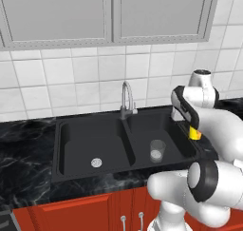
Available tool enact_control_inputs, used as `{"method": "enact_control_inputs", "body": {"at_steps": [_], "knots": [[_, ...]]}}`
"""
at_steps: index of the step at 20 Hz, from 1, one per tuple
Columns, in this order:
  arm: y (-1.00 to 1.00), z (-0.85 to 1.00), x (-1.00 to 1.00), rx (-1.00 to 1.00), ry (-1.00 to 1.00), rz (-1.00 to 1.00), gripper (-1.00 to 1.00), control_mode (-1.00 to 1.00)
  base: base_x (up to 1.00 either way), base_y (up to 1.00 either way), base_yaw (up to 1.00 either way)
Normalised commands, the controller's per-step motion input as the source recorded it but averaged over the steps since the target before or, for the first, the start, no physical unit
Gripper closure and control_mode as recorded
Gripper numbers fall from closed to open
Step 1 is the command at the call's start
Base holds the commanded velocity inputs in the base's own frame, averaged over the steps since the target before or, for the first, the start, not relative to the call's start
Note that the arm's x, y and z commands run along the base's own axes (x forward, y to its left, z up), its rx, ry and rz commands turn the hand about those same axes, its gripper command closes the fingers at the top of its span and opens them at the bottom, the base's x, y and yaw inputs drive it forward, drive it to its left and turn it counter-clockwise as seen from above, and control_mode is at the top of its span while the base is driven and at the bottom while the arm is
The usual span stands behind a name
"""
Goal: Move any existing items from the left basin to the right basin for drying. Then move the cup from the counter to the left basin of the sink for washing.
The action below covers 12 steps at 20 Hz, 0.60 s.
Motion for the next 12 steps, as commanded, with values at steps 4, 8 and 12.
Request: {"method": "enact_control_inputs", "body": {"at_steps": [4,8,12], "knots": [[0.77,0.0,0.0,-0.02,0.0,0.0,1.0,-1.0,0.0,0.0,0.0],[0.75,0.0,0.0,-0.01,0.0,0.0,1.0,-1.0,0.0,0.0,0.0],[0.71,0.0,0.0,0.0,0.0,0.0,1.0,-1.0,0.0,0.0,0.0]]}}
